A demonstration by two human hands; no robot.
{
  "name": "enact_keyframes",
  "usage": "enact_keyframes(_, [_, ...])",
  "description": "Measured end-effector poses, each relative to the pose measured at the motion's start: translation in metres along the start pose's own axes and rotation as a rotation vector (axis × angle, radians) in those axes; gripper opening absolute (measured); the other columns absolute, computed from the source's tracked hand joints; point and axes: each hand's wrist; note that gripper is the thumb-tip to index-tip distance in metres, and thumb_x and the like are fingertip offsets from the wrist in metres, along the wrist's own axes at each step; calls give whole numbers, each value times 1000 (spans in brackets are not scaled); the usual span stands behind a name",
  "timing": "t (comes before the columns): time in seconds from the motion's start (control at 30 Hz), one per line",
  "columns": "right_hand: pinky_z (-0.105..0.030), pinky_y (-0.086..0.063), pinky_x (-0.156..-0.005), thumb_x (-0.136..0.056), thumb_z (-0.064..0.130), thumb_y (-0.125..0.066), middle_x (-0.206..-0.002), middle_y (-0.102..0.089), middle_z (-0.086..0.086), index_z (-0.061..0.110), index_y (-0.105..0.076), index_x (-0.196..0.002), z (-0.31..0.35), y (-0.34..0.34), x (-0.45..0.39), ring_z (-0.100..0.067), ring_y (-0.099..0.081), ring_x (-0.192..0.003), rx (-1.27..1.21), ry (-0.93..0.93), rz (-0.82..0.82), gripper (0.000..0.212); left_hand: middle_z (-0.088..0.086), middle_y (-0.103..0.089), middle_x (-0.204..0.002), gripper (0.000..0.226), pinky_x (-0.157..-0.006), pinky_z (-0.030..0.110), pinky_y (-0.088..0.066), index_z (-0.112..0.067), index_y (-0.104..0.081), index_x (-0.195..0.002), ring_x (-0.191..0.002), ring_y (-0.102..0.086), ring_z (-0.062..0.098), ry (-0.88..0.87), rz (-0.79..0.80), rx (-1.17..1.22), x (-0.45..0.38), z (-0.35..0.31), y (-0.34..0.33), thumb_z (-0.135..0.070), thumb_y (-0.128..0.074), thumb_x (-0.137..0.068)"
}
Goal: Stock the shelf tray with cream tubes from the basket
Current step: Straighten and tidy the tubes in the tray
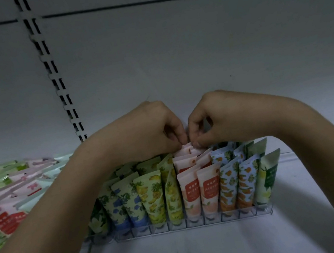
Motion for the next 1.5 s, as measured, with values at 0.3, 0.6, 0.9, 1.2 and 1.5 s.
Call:
enact_keyframes(0.3, [0, -37, -56, -84, 22, -71, -78, -70, 15, 27, -75, -85, -7, 6, -2, 15, -56, -61, 37, -6, -147, 7, -41, -53, -54, 10, -55, -4, -34, -31, -76, -86, -64, -54, -21, 93, -155, -15, -2, 4, 7, -24, -75, -80])
enact_keyframes(0.6, [-32, -56, -74, -83, 22, -71, -76, -71, 12, 26, -75, -84, -3, -6, -8, 1, -63, -70, 122, -67, -122, 5, -20, -71, -77, 19, -76, 32, -56, -35, -75, -90, -69, -62, -6, 160, -128, -68, -6, 3, -7, -21, -75, -78])
enact_keyframes(0.9, [-35, -55, -83, -87, 18, -67, -90, -71, 13, 28, -74, -91, -7, 7, -3, -5, -65, -82, 156, -91, -192, 13, -13, -71, -93, 13, -72, 26, -49, -33, -75, -93, -85, -64, 9, 224, -277, -238, -7, 1, -10, -27, -68, -85])
enact_keyframes(1.2, [-29, -53, -75, -84, 26, -71, -87, -71, 15, 30, -74, -92, -4, -8, -9, -3, -64, -79, 216, -108, -86, 10, -10, -71, -90, 12, -78, 36, -55, -32, -75, -89, -80, -63, 10, 270, -173, -160, -9, 7, -15, -34, -65, -84])
enact_keyframes(1.5, [-24, -41, -58, -87, 24, -67, -87, -68, 14, 35, -70, -90, -3, -11, -10, -9, -61, -79, 311, -95, -114, 12, -20, -69, -78, 9, -77, 36, -56, -34, -75, -77, -75, -64, 4, 252, -157, -45, -10, 8, -14, -28, -70, -80])
Point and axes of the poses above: each hand's wrist, its own x-axis away from the middle knuckle, its own y-axis out of the back of the hand, z = x × y
